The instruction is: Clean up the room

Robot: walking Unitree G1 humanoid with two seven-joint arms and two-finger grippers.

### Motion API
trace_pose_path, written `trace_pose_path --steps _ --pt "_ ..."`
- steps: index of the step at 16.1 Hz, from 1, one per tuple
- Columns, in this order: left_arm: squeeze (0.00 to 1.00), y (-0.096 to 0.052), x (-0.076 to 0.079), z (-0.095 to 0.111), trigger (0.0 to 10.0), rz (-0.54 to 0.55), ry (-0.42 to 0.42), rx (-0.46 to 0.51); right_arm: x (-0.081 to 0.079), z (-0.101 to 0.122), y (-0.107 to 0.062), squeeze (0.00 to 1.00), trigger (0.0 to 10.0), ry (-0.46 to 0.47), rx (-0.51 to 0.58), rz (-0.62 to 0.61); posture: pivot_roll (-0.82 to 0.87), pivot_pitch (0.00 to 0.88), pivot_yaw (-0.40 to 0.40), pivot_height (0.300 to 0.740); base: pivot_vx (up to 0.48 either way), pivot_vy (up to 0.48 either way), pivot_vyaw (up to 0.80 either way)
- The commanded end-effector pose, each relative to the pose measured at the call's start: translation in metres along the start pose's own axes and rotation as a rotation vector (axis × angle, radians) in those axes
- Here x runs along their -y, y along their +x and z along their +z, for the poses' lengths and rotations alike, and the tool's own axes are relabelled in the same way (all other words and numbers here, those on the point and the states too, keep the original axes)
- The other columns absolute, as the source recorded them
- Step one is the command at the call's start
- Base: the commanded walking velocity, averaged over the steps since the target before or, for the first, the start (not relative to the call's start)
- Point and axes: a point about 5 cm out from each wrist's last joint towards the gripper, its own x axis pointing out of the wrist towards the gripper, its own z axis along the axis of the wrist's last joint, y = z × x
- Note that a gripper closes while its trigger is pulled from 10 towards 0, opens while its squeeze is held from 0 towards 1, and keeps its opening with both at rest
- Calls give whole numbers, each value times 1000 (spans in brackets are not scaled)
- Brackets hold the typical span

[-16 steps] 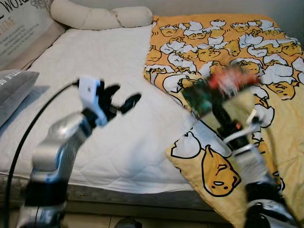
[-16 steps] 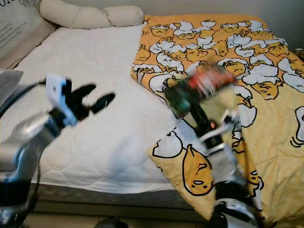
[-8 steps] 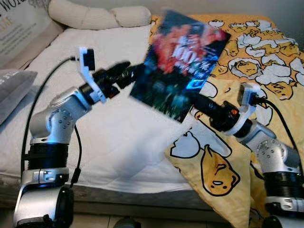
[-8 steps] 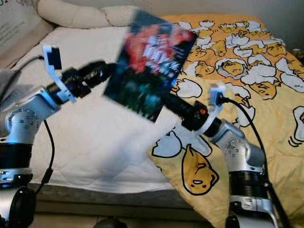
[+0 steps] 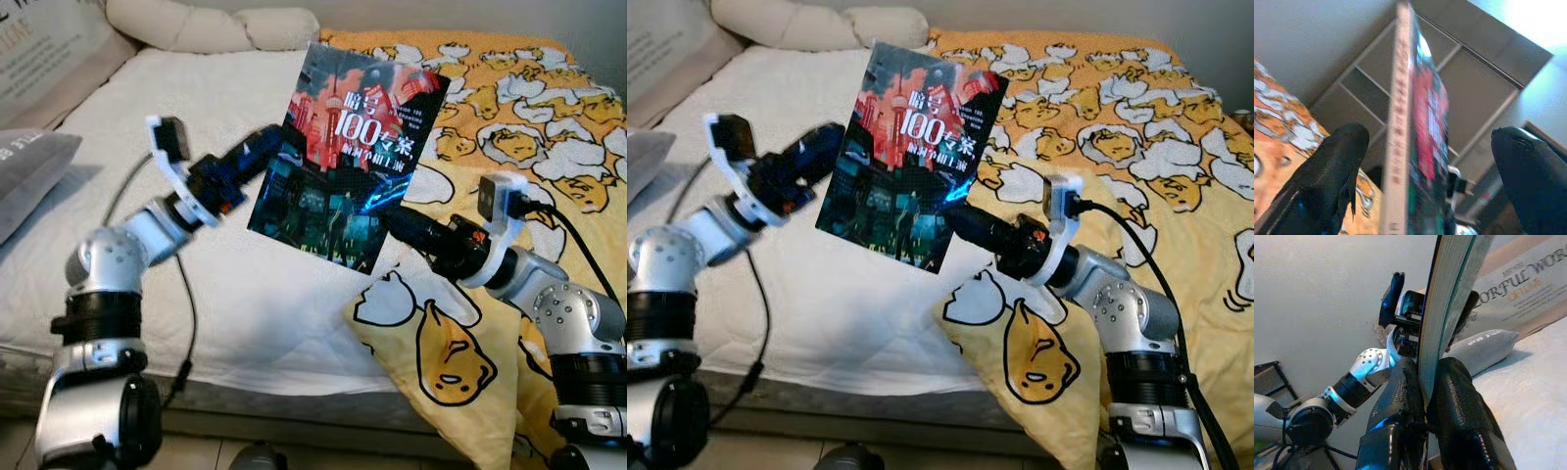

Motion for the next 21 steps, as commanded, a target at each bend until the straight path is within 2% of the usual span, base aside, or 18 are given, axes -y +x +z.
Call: trace_pose_path --steps 1,2,8,16,21 --pt "0 3 1 -6 3529 -10 -4 -37 -7 8 8 0 0 -31 -1 64 80 0 14 740 0 0 0" --pt "0 4 -2 -10 0 9 -17 -39 -5 7 13 0 0 -27 -1 67 79 0 15 740 0 0 0" --pt "0 0 -1 -13 0 2 -2 -28 -3 8 19 0 0 -21 30 63 80 0 14 740 0 0 0" --pt "0 0 0 -17 0 -4 -11 -25 0 9 20 0 0 -21 39 44 82 0 14 740 0 0 0" --pt "0 1 -3 -21 0 46 16 -36 3 9 20 0 0 -33 42 5 82 0 16 740 0 0 0"
